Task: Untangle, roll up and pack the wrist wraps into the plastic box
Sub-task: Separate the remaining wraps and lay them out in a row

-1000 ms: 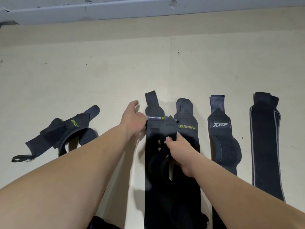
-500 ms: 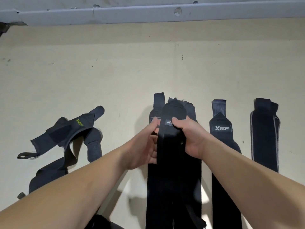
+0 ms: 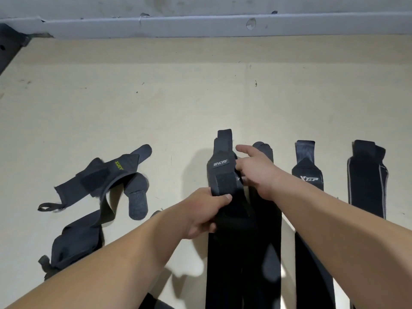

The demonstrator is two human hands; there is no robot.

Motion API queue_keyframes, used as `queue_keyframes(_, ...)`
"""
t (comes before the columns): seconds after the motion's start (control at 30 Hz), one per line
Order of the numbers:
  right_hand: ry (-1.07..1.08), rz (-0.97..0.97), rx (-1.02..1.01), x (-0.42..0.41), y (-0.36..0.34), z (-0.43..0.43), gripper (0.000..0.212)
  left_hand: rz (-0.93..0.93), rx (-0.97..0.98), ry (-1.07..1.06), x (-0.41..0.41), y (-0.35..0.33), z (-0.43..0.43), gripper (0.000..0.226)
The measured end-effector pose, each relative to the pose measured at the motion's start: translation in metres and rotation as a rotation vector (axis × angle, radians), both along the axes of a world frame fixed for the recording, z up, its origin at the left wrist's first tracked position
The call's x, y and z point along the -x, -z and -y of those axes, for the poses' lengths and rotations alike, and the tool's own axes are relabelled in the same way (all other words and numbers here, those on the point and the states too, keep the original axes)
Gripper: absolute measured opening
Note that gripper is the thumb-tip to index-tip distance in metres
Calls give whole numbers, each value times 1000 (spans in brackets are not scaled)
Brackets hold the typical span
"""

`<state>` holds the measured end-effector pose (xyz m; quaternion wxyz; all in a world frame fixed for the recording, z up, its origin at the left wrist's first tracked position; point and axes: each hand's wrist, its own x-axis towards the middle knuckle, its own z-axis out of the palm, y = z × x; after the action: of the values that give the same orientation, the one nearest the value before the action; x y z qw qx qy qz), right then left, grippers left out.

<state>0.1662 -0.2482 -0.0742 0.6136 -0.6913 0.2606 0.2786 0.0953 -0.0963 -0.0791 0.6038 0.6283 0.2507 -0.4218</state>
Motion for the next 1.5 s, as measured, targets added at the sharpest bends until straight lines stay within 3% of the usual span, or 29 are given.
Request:
queue_keyframes(0.1,-48,9,45,0,12,-9,59,68,-172,-10,-2,15,-6,18)
queue_keyframes(0.27,-24,-66,139,17,27,-13,23,170,-318,99,-13,23,-17,6)
queue_keyframes(0.37,-45,-60,149,27,35,-7,46,171,-308,137,-14,24,-12,23)
queue_keyframes(0.47,-71,-138,205,29,38,0,38,53,-254,21,-7,23,1,23)
queue_keyframes(0.57,-49,-259,232,32,37,0,7,-204,-73,-100,6,18,12,30)
queue_keyframes(0.63,-25,-294,218,37,39,-3,20,-276,16,-15,17,10,10,36)
queue_keyframes(0.77,-7,-203,278,48,45,-6,35,-358,-13,201,44,2,-4,32)
queue_keyframes(0.87,50,-133,322,55,49,-9,22,-371,-43,169,65,3,-9,23)
queue_keyframes(0.97,29,-124,326,60,42,-16,31,-225,-121,65,79,14,-6,19)
queue_keyframes(1.07,-49,-103,305,73,23,-25,47,-126,-263,-13,93,29,1,31)
queue_keyframes(1.17,-198,75,460,101,14,-29,61,-101,-335,-57,104,34,5,29)
queue_keyframes(1.3,-513,256,719,152,11,-32,50,39,-541,153,119,24,-4,38)
queue_keyframes(1.43,-705,159,755,200,7,-37,36,37,-403,168,148,6,-13,44)
queue_keyframes(1.5,-683,60,610,219,6,-42,38,7,-342,222,170,1,-18,43)
